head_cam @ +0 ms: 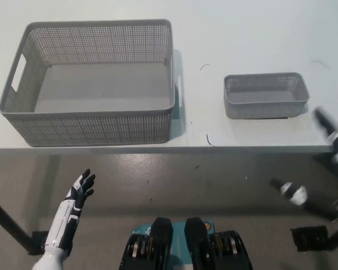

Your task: Use the right hand to pick up a small rectangular container and put it into a bigger container on the left side

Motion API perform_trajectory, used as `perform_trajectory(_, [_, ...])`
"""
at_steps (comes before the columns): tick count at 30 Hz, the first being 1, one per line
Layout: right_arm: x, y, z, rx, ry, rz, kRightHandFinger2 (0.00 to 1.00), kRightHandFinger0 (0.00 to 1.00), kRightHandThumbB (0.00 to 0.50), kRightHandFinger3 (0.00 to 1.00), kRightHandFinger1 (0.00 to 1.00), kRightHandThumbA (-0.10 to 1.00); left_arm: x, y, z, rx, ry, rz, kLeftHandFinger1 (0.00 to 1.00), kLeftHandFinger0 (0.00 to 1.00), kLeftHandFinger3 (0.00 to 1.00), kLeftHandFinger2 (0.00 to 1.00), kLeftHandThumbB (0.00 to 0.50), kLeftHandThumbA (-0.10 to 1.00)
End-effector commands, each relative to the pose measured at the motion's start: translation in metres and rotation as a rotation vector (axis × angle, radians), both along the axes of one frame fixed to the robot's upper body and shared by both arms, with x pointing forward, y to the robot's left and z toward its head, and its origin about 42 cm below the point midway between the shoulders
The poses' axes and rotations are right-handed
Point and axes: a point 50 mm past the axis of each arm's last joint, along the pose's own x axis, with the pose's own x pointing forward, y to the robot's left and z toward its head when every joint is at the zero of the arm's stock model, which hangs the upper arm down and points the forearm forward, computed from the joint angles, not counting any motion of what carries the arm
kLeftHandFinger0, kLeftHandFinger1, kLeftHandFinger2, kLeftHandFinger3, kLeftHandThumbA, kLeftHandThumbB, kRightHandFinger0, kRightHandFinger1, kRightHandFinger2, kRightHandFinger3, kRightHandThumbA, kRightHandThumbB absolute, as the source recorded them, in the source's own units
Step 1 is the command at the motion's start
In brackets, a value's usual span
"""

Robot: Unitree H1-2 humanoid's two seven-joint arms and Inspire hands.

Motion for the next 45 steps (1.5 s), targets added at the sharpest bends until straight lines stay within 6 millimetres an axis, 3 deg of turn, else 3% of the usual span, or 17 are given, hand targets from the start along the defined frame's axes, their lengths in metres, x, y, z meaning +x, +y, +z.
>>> perform_trajectory(1, [0.020, -0.032, 0.127, -0.373, -0.047, -0.130, 1.00, 1.00, 0.214, 1.00, 1.00, 0.84, 0.007, 0.003, 0.027, 0.065, -0.127, -0.059, 1.00, 1.00, 1.00, 1.00, 0.218, 1.00])
perform_trajectory(5, [0.063, -0.040, 0.195, -0.541, 0.028, -0.155, 1.00, 1.00, 0.328, 1.00, 1.00, 0.98, 0.007, 0.005, 0.026, 0.086, -0.129, -0.067, 1.00, 1.00, 1.00, 1.00, 0.217, 1.00])
perform_trajectory(8, [0.088, -0.036, 0.230, -0.627, 0.090, -0.140, 1.00, 1.00, 0.327, 1.00, 1.00, 0.99, 0.008, 0.006, 0.027, 0.078, -0.125, -0.070, 1.00, 1.00, 1.00, 1.00, 0.224, 1.00])
perform_trajectory(10, [0.117, -0.029, 0.261, -0.715, 0.192, -0.144, 1.00, 1.00, 0.352, 1.00, 1.00, 1.00, 0.008, 0.005, 0.027, 0.093, -0.133, -0.073, 1.00, 1.00, 1.00, 1.00, 0.228, 1.00])
perform_trajectory(12, [0.131, -0.026, 0.274, -0.768, 0.237, -0.155, 1.00, 1.00, 0.374, 1.00, 1.00, 1.00, 0.008, 0.004, 0.027, 0.102, -0.137, -0.074, 1.00, 1.00, 1.00, 1.00, 0.221, 1.00])
perform_trajectory(14, [0.163, -0.020, 0.289, -0.861, 0.292, -0.159, 1.00, 1.00, 0.427, 1.00, 1.00, 1.00, 0.007, 0.005, 0.026, 0.105, -0.138, -0.072, 1.00, 1.00, 1.00, 1.00, 0.227, 1.00])
perform_trajectory(16, [0.178, -0.016, 0.294, -0.887, 0.320, -0.153, 1.00, 1.00, 0.431, 1.00, 1.00, 1.00, 0.007, 0.006, 0.026, 0.105, -0.137, -0.075, 1.00, 1.00, 1.00, 1.00, 0.223, 1.00])
perform_trajectory(18, [0.200, -0.009, 0.302, -0.926, 0.402, -0.162, 1.00, 1.00, 0.469, 1.00, 1.00, 1.00, 0.007, 0.005, 0.025, 0.100, -0.128, -0.075, 1.00, 1.00, 1.00, 1.00, 0.237, 1.00])
perform_trajectory(20, [0.219, -0.001, 0.303, -0.930, 0.514, -0.151, 1.00, 1.00, 0.486, 1.00, 1.00, 1.00, 0.006, 0.004, 0.024, 0.102, -0.128, -0.082, 1.00, 1.00, 1.00, 1.00, 0.228, 1.00])
perform_trajectory(24, [0.242, 0.017, 0.295, -1.058, 0.590, -0.119, 1.00, 1.00, 0.419, 1.00, 1.00, 1.00, 0.002, 0.002, 0.021, 0.113, -0.114, -0.086, 1.00, 1.00, 1.00, 1.00, 0.236, 1.00])
perform_trajectory(27, [0.260, 0.033, 0.284, -1.084, 0.642, -0.108, 1.00, 1.00, 0.411, 1.00, 1.00, 1.00, 0.000, 0.002, 0.019, 0.115, -0.108, -0.087, 1.00, 1.00, 1.00, 1.00, 0.235, 1.00])
perform_trajectory(29, [0.272, 0.044, 0.273, -1.074, 0.682, -0.139, 1.00, 1.00, 0.445, 1.00, 1.00, 1.00, -0.003, 0.002, 0.016, 0.111, -0.101, -0.087, 1.00, 1.00, 1.00, 1.00, 0.234, 1.00])
perform_trajectory(33, [0.292, 0.068, 0.256, -1.152, 0.799, -0.100, 1.00, 1.00, 0.318, 1.00, 1.00, 1.00, -0.004, 0.002, 0.014, 0.112, -0.097, -0.091, 1.00, 1.00, 1.00, 1.00, 0.226, 1.00])
perform_trajectory(36, [0.298, 0.076, 0.251, -1.141, 0.856, -0.097, 1.00, 1.00, 0.294, 1.00, 1.00, 1.00, -0.004, 0.001, 0.013, 0.113, -0.093, -0.094, 1.00, 1.00, 1.00, 1.00, 0.207, 1.00])
perform_trajectory(40, [0.302, 0.084, 0.250, -1.159, 0.872, -0.132, 1.00, 1.00, 0.301, 1.00, 1.00, 1.00, -0.001, 0.000, 0.013, 0.115, -0.085, -0.097, 1.00, 1.00, 1.00, 1.00, 0.208, 1.00])
perform_trajectory(42, [0.304, 0.090, 0.250, -1.168, 0.873, -0.175, 1.00, 1.00, 0.349, 1.00, 1.00, 1.00, 0.000, 0.000, 0.013, 0.119, -0.085, -0.102, 1.00, 1.00, 1.00, 1.00, 0.202, 1.00])
perform_trajectory(45, [0.304, 0.099, 0.252, -1.187, 0.848, -0.145, 1.00, 1.00, 0.316, 1.00, 1.00, 1.00, 0.000, -0.004, 0.011, 0.118, -0.076, -0.102, 1.00, 1.00, 1.00, 1.00, 0.213, 1.00])
